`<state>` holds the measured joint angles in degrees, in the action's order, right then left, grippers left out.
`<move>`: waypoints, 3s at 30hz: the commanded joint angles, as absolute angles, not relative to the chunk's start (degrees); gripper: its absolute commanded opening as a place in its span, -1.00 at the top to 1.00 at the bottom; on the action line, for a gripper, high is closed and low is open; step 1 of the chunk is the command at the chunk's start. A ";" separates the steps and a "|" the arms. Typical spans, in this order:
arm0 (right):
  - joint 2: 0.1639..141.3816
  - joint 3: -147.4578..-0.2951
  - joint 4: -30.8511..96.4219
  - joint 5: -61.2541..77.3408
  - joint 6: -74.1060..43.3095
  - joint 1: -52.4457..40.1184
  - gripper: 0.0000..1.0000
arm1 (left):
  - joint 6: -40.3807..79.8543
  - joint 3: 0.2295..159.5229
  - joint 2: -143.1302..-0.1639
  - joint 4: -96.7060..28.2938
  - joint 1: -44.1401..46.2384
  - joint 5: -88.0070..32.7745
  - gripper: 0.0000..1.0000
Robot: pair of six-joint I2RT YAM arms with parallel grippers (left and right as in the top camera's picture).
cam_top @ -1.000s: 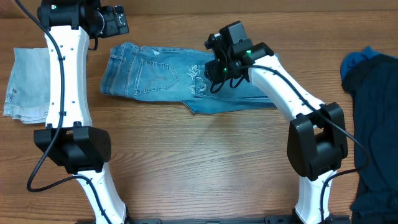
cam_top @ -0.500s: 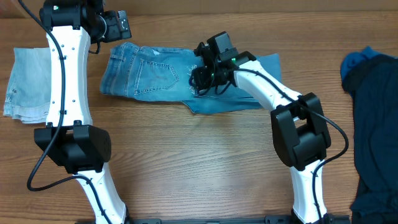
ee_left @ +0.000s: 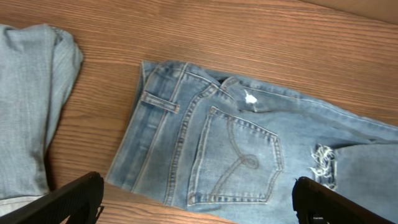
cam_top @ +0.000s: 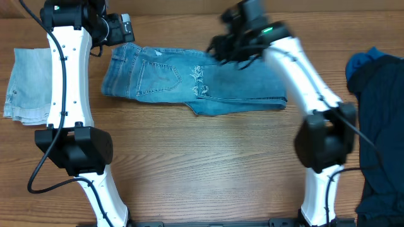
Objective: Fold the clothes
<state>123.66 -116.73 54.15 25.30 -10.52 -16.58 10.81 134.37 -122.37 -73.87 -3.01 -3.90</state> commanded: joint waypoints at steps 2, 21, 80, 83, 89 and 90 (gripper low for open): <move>121.40 -117.30 64.14 21.04 -6.37 -9.10 -0.25 | 13.96 133.91 -125.84 -73.95 -1.30 -5.93 -1.00; 121.54 -86.02 46.30 11.77 -7.22 3.73 -0.25 | 9.13 133.88 -144.79 -75.05 -1.08 -2.31 -0.30; 121.64 -123.98 69.41 11.38 8.43 -23.07 0.92 | 12.25 166.67 -142.37 -87.88 -6.87 -1.08 -0.44; 122.41 -123.98 67.20 11.38 8.40 -25.50 0.92 | 12.25 166.67 -142.37 -88.01 -7.07 -1.08 -0.43; 127.57 -123.81 65.25 11.68 8.40 -26.37 0.92 | 12.25 166.67 -142.37 -88.47 -7.07 -1.08 -0.44; 128.73 -123.81 64.34 12.27 8.40 -26.50 0.92 | 12.25 166.67 -142.37 -88.47 -7.07 -1.08 -0.44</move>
